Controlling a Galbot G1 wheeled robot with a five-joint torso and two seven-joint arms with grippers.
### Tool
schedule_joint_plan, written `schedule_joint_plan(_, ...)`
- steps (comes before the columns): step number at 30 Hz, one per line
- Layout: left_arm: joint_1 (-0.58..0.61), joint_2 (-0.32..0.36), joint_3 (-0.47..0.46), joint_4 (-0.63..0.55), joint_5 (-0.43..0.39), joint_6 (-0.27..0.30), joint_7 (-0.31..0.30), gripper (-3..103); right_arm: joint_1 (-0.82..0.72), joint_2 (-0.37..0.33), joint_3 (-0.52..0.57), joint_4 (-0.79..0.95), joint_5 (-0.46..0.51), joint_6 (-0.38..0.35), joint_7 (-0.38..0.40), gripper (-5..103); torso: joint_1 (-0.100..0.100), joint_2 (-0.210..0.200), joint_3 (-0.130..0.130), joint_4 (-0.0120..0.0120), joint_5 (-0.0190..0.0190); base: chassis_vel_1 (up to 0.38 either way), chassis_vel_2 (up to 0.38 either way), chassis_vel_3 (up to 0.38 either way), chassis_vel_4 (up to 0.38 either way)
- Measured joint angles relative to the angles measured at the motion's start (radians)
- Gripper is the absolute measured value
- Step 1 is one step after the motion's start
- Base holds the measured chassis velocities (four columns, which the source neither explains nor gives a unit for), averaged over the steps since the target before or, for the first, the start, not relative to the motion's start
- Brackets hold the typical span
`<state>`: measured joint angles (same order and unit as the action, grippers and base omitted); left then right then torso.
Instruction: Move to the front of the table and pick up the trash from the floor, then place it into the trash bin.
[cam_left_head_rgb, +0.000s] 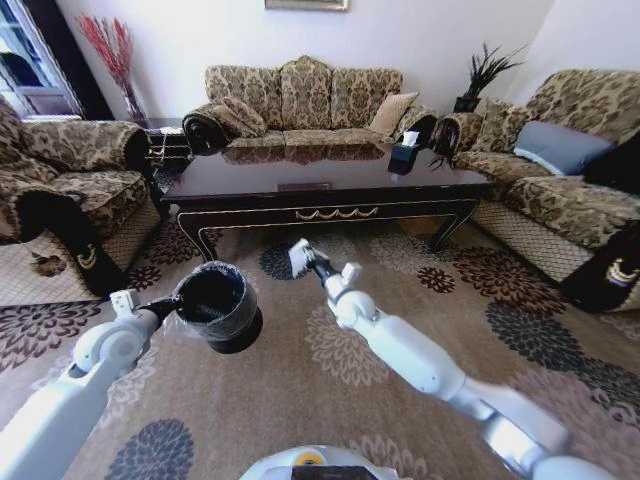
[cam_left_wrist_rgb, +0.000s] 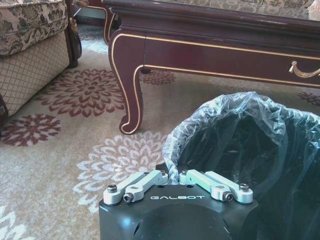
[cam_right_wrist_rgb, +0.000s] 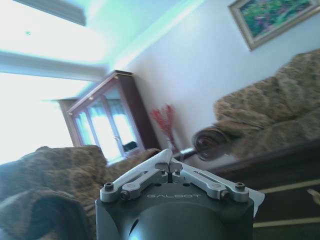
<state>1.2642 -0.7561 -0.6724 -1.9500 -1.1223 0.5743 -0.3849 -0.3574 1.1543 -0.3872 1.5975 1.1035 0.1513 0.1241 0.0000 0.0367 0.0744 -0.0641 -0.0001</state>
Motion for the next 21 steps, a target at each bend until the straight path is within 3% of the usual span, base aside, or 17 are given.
schedule_joint_plan(5, -0.002, -0.004, 0.0, 0.008, 0.0, -0.001, 0.0, 4, 0.094, 0.02, -0.043, 0.02, 0.066, 0.001, -0.082, 0, 0.0, 0.0, 0.0, 0.0, -0.0001, 0.0, 0.0, 0.0, 0.0)
schedule_joint_plan(9, -0.008, -0.005, -0.006, 0.017, -0.001, -0.002, 0.0, 4, 0.167, 0.033, -0.139, 0.08, 0.114, -0.019, -0.136, 0, 0.0, 0.0, 0.0, -0.0005, -0.0002, 0.0, 0.0, 0.0, 0.0)
schedule_joint_plan(14, -0.016, -0.008, -0.009, 0.018, -0.004, -0.004, 0.0, 4, 0.185, 0.08, -0.243, 0.072, 0.093, -0.018, -0.135, 0, 0.0, 0.0, 0.0, 0.0001, -0.0002, 0.0, 0.0, 0.0, 0.0)
schedule_joint_plan(21, -0.019, -0.013, -0.004, 0.02, -0.004, -0.004, 0.002, 4, 0.172, 0.141, -0.297, -0.019, 0.04, -0.005, -0.142, 0, 0.0, 0.0, 0.0, -0.0003, -0.0001, 0.0, 0.0, 0.0, 0.0)
